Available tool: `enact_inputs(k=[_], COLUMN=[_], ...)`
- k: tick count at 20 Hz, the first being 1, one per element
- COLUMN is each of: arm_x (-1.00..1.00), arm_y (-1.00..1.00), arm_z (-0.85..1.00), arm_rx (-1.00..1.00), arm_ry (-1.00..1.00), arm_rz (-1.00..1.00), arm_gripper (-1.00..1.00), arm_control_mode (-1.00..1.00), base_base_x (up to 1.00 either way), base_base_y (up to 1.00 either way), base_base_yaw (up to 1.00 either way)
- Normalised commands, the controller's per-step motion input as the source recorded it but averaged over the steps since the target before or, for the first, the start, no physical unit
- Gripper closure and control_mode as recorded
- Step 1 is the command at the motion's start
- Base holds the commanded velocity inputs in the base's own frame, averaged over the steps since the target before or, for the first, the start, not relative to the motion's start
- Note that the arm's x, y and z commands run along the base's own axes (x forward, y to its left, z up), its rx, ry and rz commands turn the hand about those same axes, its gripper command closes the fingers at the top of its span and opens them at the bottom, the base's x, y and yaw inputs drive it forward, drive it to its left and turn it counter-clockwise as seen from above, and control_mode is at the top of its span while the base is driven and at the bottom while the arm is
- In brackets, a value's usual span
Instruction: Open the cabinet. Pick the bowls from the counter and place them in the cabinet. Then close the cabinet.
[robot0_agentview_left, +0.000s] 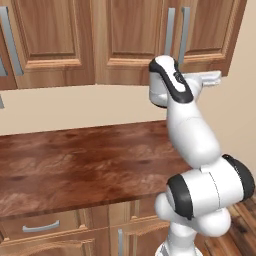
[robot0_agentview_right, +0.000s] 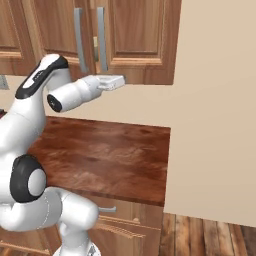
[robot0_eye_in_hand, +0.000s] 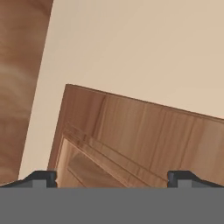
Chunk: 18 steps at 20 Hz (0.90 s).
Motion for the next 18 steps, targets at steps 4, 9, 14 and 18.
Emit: enact_inputs(k=[4,9,14,18], arm_x=[0.82,0.66,0.54,0.62], arm_y=[0.92,0.79,0.79,0.72], arm_z=[0.00,0.00,0.00,-0.21], arm_rx=[0.00,0.00,0.03,0.17], arm_ry=[-0.06,-0.21,-0.37,-0.35], arm_rz=[-0.57,-0.67,-0.67,-0.61], arm_gripper=[-1.00,-1.00,-1.00,-1.00], arm_control_mode=[-1.00,-1.00,-1.00,-1.00], base_base_x=[0.00,0.00,0.00,0.00], base_base_y=[0.00,0.00,0.00,0.00], base_base_yaw=[0.00,0.00,0.00,0.00])
